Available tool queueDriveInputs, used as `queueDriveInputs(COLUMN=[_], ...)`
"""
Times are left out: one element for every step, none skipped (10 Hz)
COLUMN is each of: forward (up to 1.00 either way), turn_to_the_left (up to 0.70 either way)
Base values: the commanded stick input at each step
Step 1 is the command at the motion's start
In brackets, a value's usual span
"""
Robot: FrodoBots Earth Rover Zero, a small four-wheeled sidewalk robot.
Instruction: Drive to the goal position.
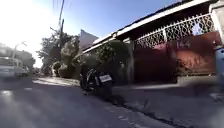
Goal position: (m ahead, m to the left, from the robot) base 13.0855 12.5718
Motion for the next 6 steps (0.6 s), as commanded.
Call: queueDriveInputs(forward=[0.00, 0.00, 0.00, 0.00, 0.00, 0.05], turn_to_the_left=[0.00, 0.00, 0.00, 0.00, 0.00, 0.00])
